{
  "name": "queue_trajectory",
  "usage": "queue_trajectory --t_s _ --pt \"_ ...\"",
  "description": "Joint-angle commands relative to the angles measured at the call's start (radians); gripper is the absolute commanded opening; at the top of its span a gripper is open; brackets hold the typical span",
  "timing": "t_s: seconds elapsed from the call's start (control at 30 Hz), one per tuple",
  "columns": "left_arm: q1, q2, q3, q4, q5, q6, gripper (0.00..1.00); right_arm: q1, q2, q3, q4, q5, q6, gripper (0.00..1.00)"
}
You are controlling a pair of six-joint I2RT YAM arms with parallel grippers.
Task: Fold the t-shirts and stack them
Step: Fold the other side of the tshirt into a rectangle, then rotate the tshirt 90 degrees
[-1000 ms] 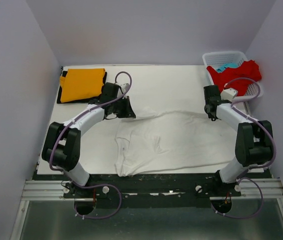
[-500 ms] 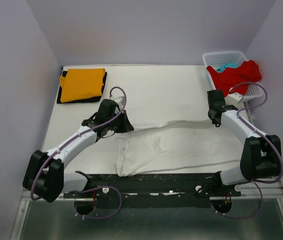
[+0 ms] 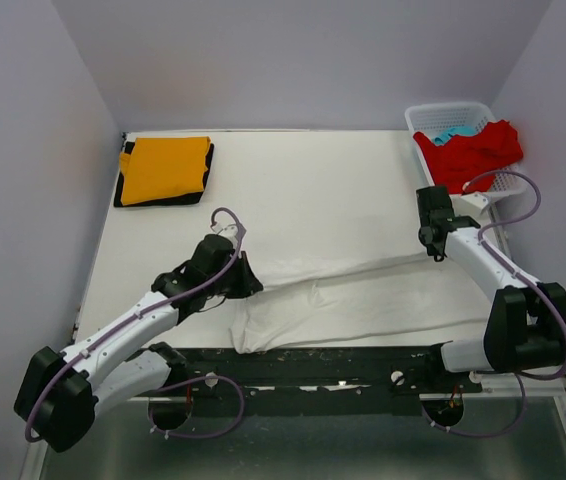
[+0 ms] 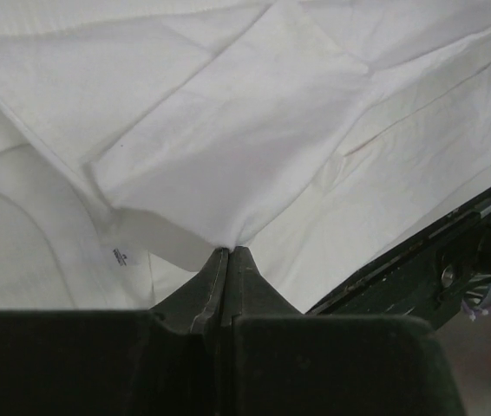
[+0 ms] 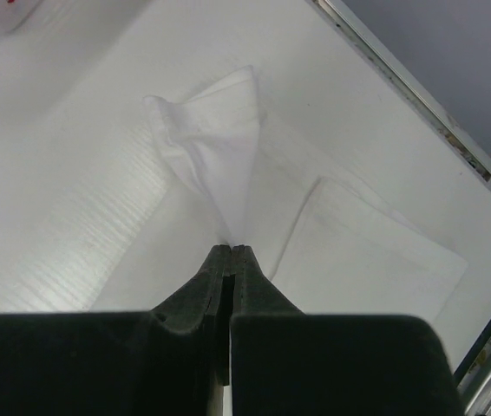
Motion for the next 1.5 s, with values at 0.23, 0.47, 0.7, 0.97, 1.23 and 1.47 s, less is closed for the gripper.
queue_trajectory --t_s 0.23,0.47,0.7,0.97,1.23,1.47 --pt "-0.125 -0.089 -0.173 -0.058 -0.033 -0.14 0.0 0.003 -0.013 -0.078 -0.203 0.001 0.249 0.03" --pt "-0.157 -0.103 -0.117 -0.261 -0.12 -0.159 0.92 0.002 0.093 0.027 -0.463 0.14 0.506 0.83" --pt "-0.193 -0.275 -0.022 -0.255 -0.071 -0.128 0.99 0.003 -0.018 0.056 -0.356 0.068 0.304 0.92" --pt "-0.205 0.067 0.01 0.026 0.099 -0.139 0.99 0.005 -0.331 -0.245 0.296 -0.862 -0.161 1.0" --pt "-0.145 0.399 0.067 0.096 0.072 -0.15 0.99 0.012 -0.236 -0.344 0.485 -1.105 -0.119 1.0" --pt "0.073 0.69 0.312 -0.069 0.014 -0.122 0.99 0.012 -0.086 -0.261 0.517 -1.104 -0.104 1.0"
